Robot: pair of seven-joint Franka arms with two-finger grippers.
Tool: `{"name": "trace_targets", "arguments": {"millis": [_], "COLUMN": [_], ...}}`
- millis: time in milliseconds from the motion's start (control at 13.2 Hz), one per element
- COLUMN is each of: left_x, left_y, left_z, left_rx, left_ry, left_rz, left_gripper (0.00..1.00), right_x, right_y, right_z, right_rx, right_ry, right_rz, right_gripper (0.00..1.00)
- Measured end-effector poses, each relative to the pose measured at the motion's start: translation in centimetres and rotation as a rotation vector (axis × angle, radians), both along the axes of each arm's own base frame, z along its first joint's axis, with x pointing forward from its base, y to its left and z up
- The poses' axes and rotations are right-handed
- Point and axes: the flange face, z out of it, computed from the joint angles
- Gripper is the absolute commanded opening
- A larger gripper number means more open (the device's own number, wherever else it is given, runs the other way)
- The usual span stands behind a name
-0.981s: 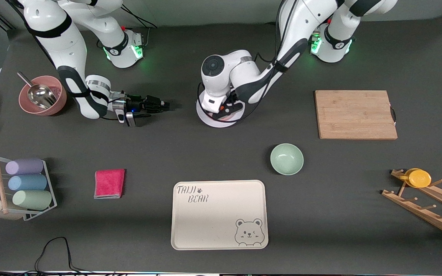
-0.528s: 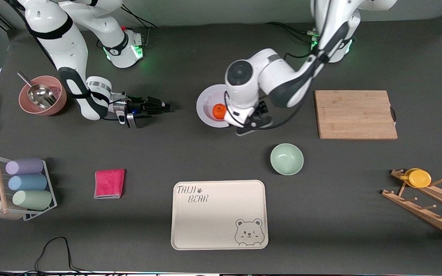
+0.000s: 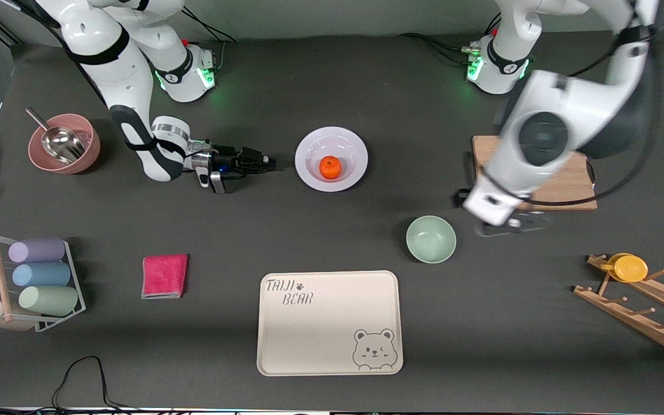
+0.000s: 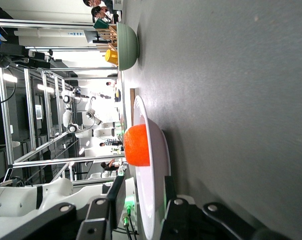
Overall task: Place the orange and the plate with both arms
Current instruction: 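Raise the left gripper away while the right gripper grips the plate rim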
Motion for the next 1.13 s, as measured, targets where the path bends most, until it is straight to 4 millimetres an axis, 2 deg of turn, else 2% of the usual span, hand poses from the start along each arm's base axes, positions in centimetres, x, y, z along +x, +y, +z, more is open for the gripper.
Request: {"name": "trace_targets", "arguments": {"millis": [151,226,302,377,528,679,906,1132], "left_x": [1.1,1.2,1.2,1.1,0.9,1.0,0.9,1.0], "left_y": [9.1,12.7,15.5,17.2,19.7,20.8,20.8,19.9], "left_z": [2.0,2.7,3.5,4.5,6.8,7.8,8.3,8.8], "left_rx": [-0.012,-0.026,-0.040,-0.046,-0.057,-0.083,-0.096,-0.098], "left_ry": [0.006,0.005,0.010,0.018,0.027,0.020,0.024,0.026], "left_rz": [-0.055,-0.058,-0.045,-0.026,0.019,0.040,0.038,0.023], "left_gripper": [1.00,1.00,1.00,1.00,1.00,1.00,1.00,1.00], "right_x": [0.2,0.3,0.4,0.5,0.9,1.0,1.0,0.9], "right_y": [2.2,3.3,4.3,5.2,7.0,8.1,8.2,8.4], "right_z": [-0.5,-0.5,-0.6,-0.6,-0.6,-0.7,-0.7,-0.7], "right_rx": [0.017,0.027,0.031,0.030,0.032,0.031,0.031,0.030], "right_ry": [-0.003,-0.005,-0.007,-0.008,-0.011,-0.021,-0.029,-0.041], "right_rz": [-0.018,-0.025,-0.029,-0.036,-0.049,-0.044,-0.041,-0.035], "right_gripper": [0.38,0.38,0.38,0.38,0.38,0.38,0.38,0.38]}}
